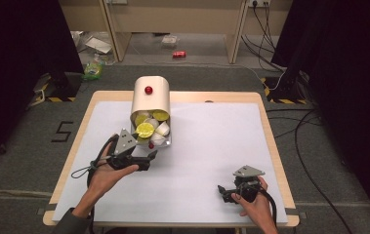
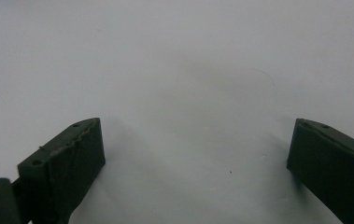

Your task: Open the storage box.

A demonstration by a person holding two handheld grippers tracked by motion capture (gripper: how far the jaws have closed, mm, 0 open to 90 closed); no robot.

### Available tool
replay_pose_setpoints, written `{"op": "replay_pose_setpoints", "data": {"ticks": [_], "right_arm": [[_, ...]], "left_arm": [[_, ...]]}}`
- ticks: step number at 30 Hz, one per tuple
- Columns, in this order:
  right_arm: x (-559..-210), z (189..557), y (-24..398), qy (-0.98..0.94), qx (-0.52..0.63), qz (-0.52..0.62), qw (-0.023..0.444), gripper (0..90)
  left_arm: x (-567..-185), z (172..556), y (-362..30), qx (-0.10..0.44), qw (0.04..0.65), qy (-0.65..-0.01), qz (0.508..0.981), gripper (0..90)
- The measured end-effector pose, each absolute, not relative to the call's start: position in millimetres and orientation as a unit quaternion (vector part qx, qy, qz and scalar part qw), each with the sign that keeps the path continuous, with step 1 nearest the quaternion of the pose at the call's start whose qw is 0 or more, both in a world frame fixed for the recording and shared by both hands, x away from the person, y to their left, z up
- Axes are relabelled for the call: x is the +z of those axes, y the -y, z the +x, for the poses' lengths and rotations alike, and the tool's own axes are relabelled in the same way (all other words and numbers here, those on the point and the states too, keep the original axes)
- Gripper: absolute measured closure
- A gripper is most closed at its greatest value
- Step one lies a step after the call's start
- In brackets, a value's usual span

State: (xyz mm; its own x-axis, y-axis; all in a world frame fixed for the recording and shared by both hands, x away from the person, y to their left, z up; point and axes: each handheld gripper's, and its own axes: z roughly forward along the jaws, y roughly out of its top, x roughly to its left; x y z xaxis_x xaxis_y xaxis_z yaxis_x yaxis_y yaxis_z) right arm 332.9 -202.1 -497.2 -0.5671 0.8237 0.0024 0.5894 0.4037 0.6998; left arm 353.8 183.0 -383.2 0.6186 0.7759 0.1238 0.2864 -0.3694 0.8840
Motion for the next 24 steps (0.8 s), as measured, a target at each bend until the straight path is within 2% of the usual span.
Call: {"op": "replay_pose_setpoints", "data": {"ticks": [24], "right_arm": [[-497.2, 332.9, 202.2, -0.819, 0.335, 0.431, 0.175, 4.3]], "left_arm": [[-389.6, 333.5, -181.6, 0.268, 0.447, -0.34, 0.782, 15.8]]}}
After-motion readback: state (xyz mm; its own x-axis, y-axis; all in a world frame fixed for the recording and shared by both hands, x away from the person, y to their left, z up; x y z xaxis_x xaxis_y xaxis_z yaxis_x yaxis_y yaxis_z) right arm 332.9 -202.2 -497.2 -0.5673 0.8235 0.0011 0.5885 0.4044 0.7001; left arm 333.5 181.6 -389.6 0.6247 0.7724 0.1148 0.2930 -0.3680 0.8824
